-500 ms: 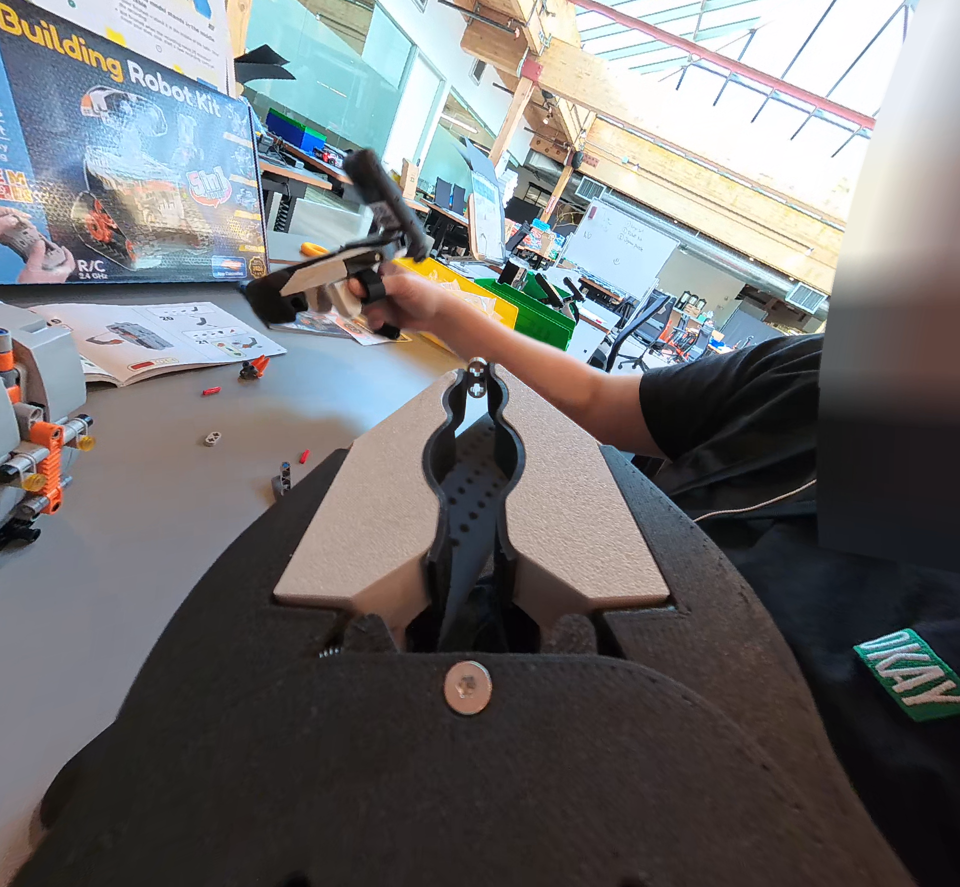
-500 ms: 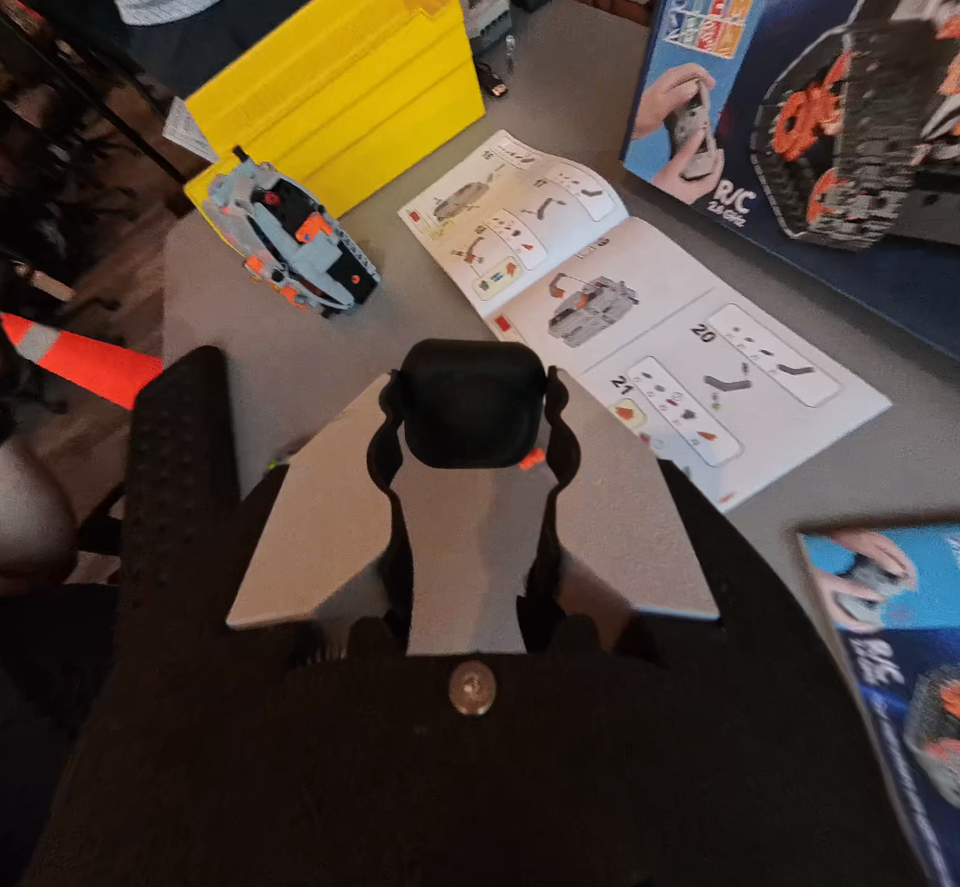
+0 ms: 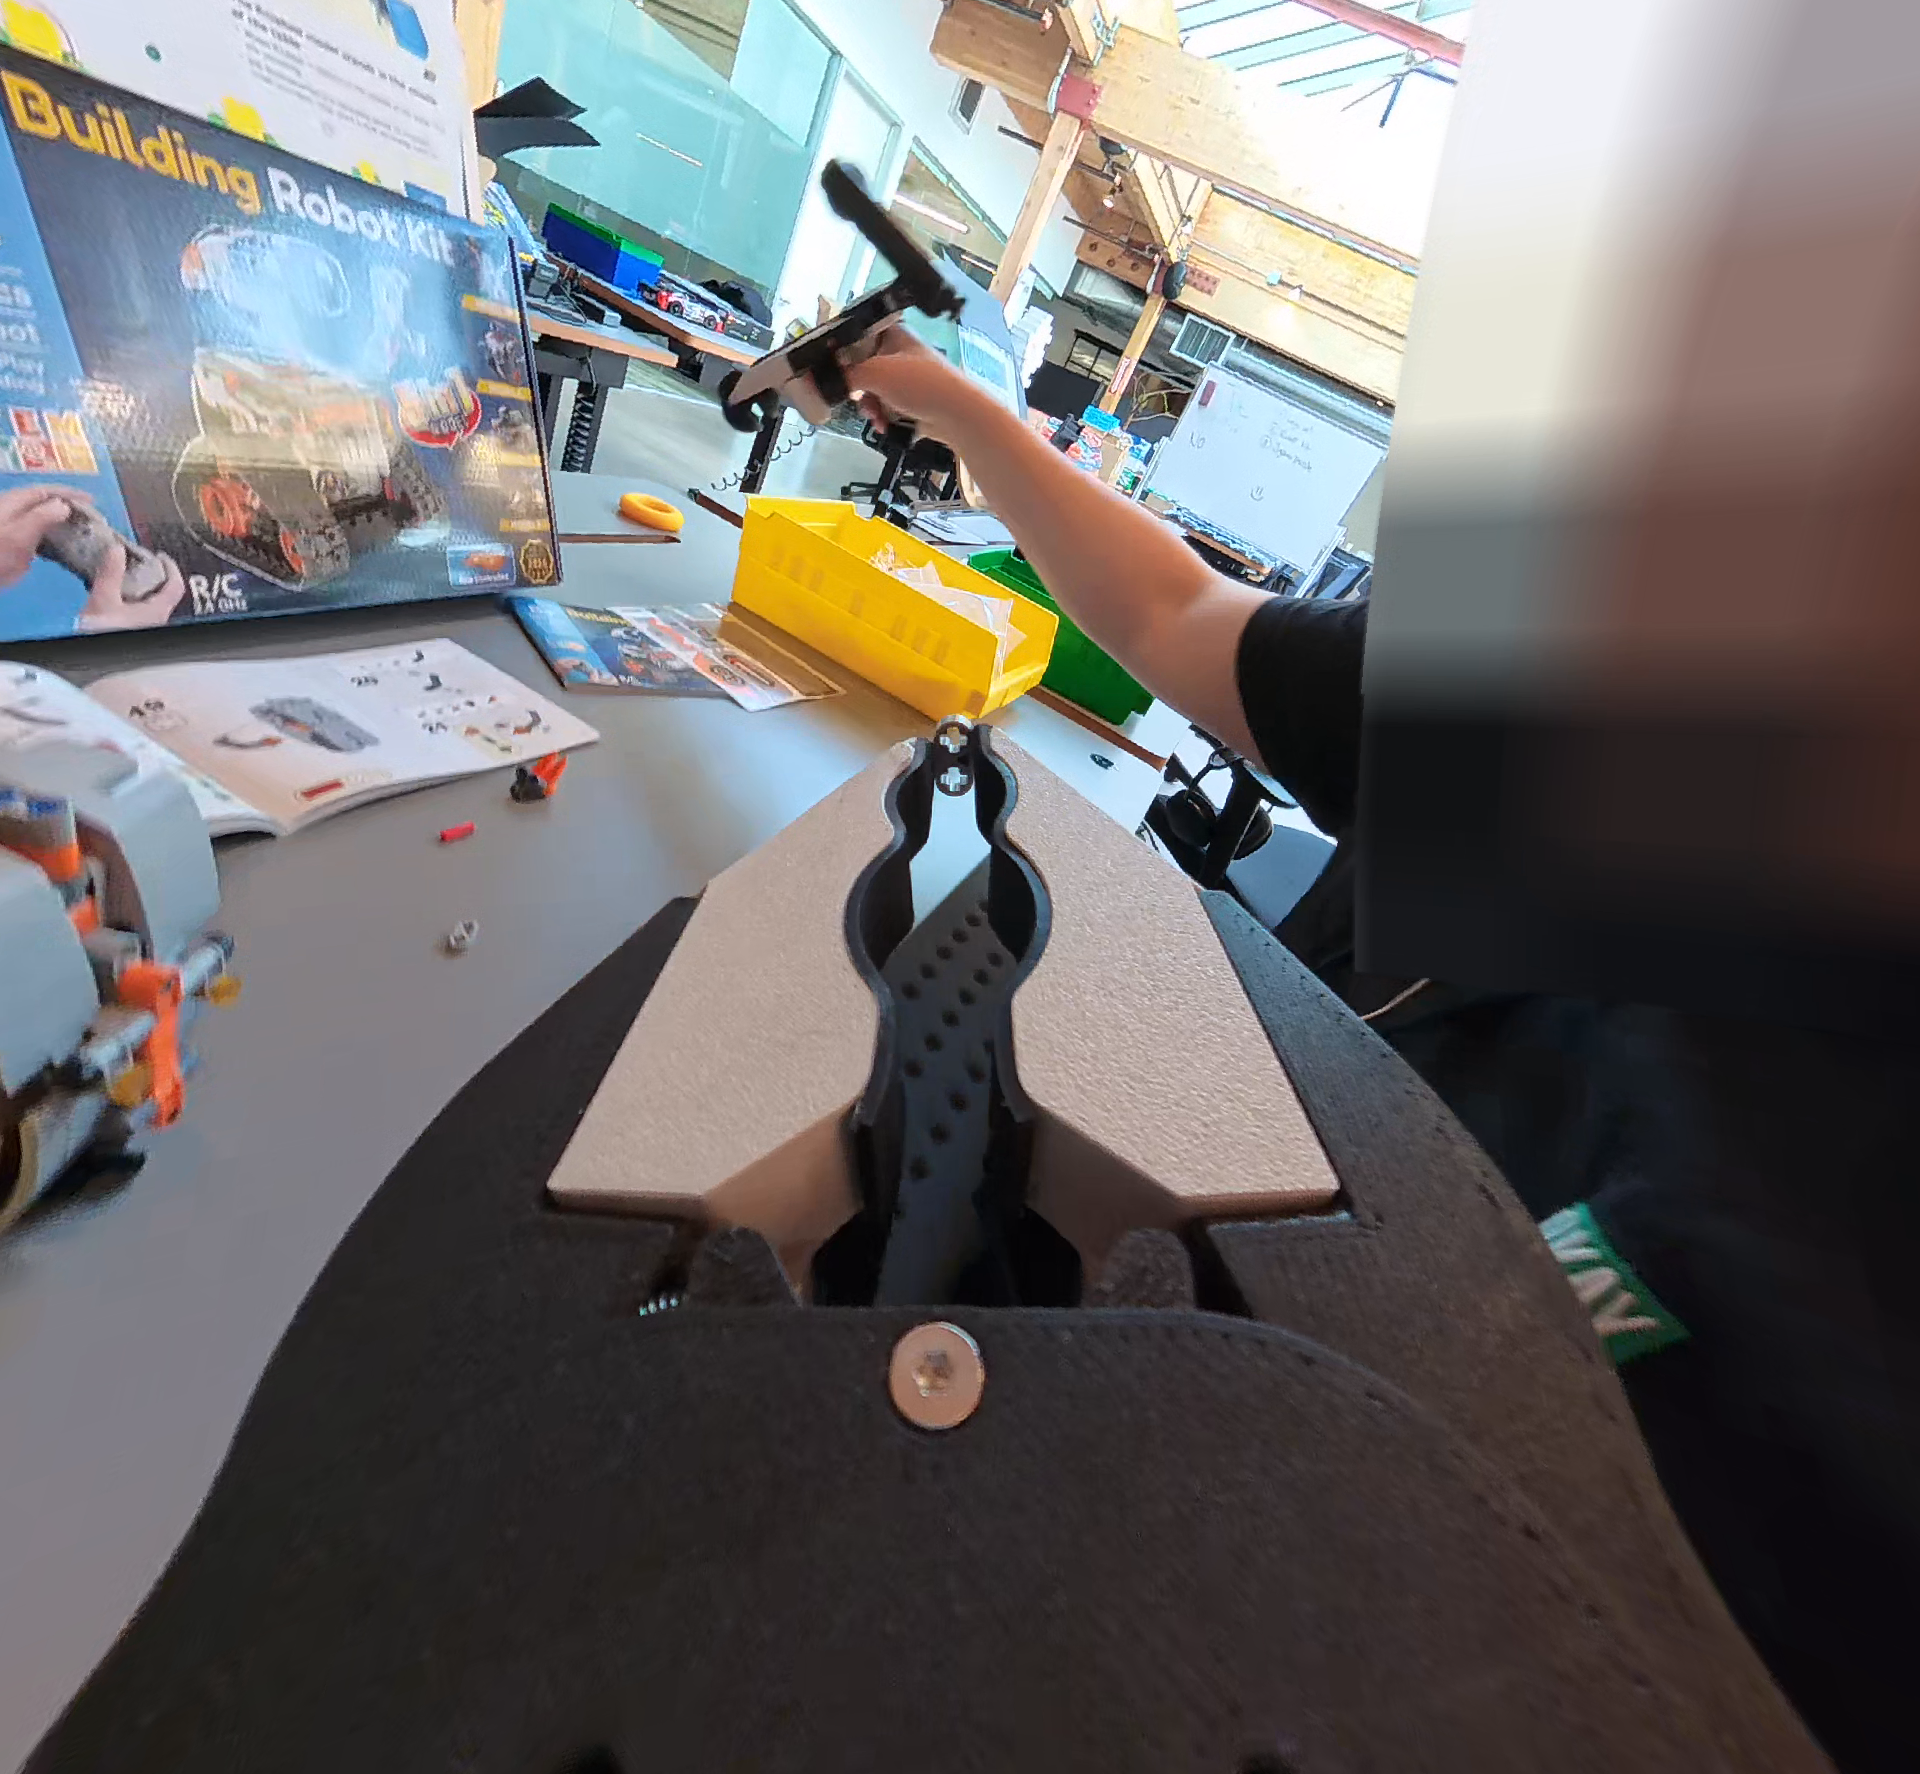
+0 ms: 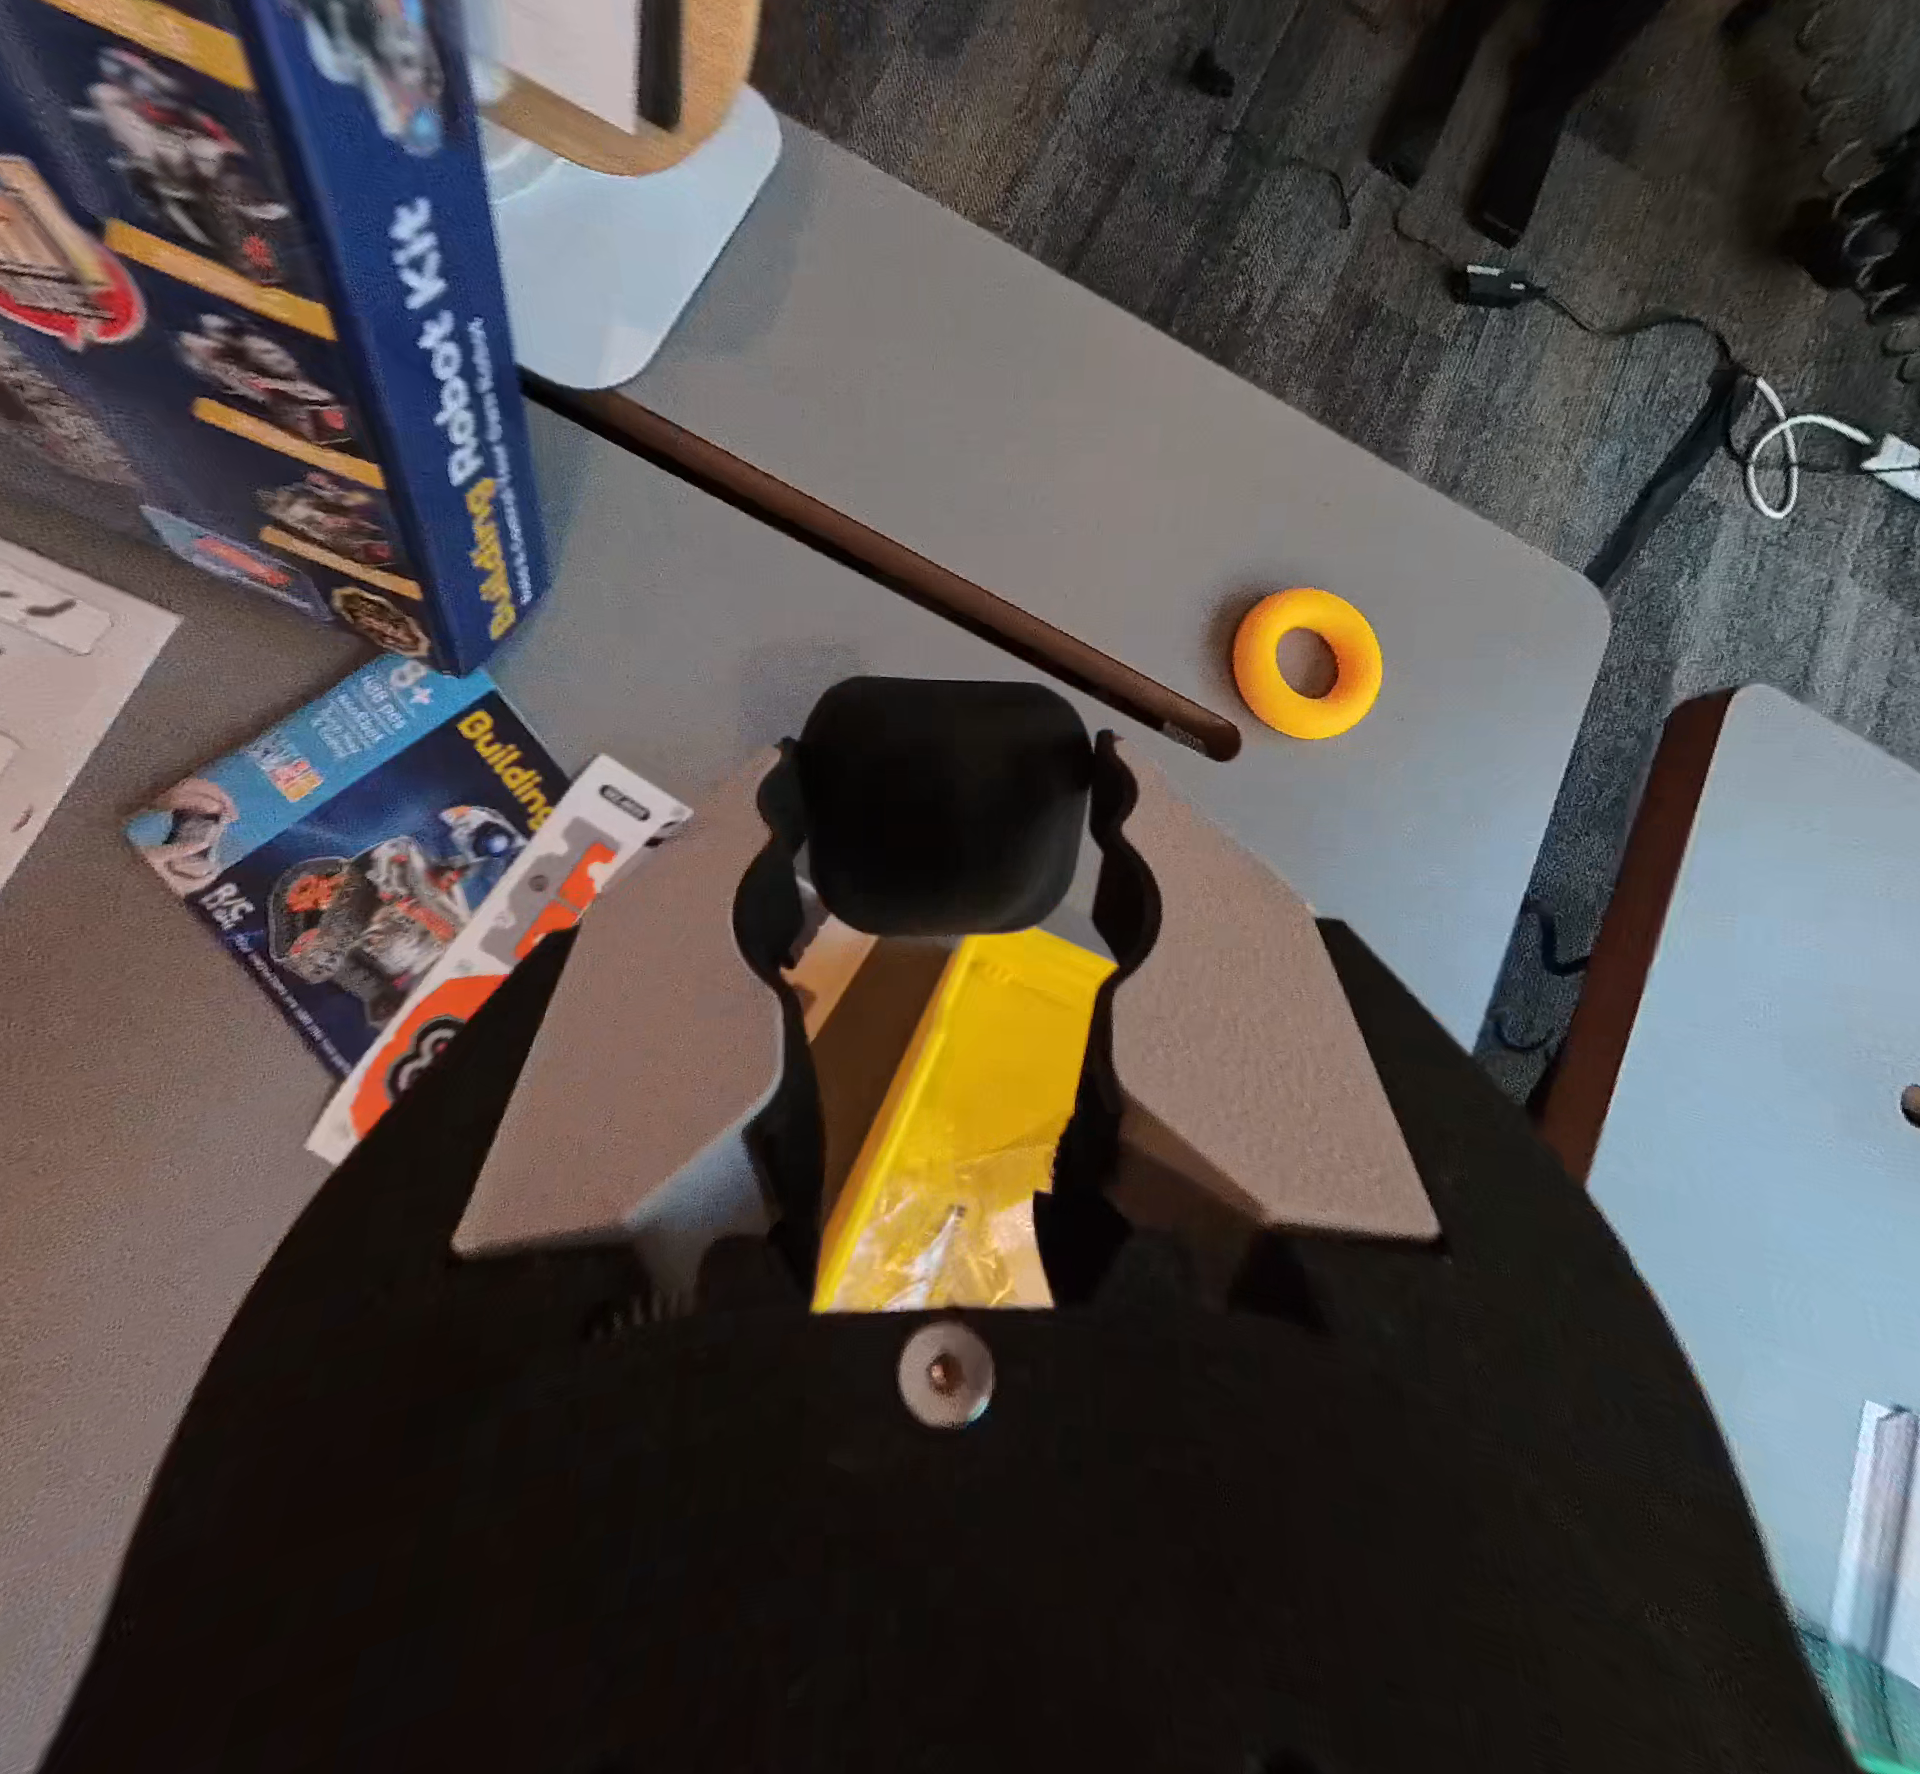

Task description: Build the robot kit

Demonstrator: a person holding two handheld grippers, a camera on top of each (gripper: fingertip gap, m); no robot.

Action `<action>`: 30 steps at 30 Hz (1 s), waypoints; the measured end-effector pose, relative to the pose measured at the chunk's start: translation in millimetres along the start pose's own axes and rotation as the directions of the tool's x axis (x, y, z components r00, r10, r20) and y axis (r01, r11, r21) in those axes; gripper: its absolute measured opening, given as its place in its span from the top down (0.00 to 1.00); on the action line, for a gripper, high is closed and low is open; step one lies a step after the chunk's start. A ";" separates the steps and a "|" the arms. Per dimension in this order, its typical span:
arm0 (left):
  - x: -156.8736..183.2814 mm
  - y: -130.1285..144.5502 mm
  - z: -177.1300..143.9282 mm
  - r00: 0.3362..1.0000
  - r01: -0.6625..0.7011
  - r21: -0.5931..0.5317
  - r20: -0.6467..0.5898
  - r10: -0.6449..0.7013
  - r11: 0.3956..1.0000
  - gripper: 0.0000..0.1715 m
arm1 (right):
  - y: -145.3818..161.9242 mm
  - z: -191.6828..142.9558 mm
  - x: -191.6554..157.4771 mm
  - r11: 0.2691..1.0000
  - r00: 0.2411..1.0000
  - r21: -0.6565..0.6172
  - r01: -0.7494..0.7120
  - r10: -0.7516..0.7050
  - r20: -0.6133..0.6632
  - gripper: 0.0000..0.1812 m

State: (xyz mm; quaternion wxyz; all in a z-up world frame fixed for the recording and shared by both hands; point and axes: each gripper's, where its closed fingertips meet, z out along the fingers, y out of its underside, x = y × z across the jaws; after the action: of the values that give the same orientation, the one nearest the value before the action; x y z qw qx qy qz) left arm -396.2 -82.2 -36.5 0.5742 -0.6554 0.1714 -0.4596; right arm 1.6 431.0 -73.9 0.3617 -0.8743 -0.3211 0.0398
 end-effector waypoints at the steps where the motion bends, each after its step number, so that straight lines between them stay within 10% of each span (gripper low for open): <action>1: -0.3 -3.9 3.5 1.000 0.000 -0.001 -0.006 0.000 1.000 0.97 | 1.5 11.1 14.7 1.000 1.000 -0.023 -0.013 0.013 -0.016 0.70; 16: -20.7 -43.7 49.2 0.999 0.044 -0.049 0.026 -0.043 0.998 0.97 | 41.7 160.0 138.6 0.942 0.985 -0.327 -0.072 0.016 -0.172 0.69; 30: -36.5 -45.4 69.5 0.996 0.058 -0.083 0.072 -0.052 0.995 0.97 | 52.8 197.3 165.6 0.929 0.983 -0.362 -0.071 0.004 -0.181 0.69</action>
State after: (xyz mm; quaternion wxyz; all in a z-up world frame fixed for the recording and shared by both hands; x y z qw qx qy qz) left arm -373.3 -0.6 -4.3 0.5386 -0.6993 0.1526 -0.4446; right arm 101.1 620.4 -226.7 0.2181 -0.9325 -0.2727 -0.0921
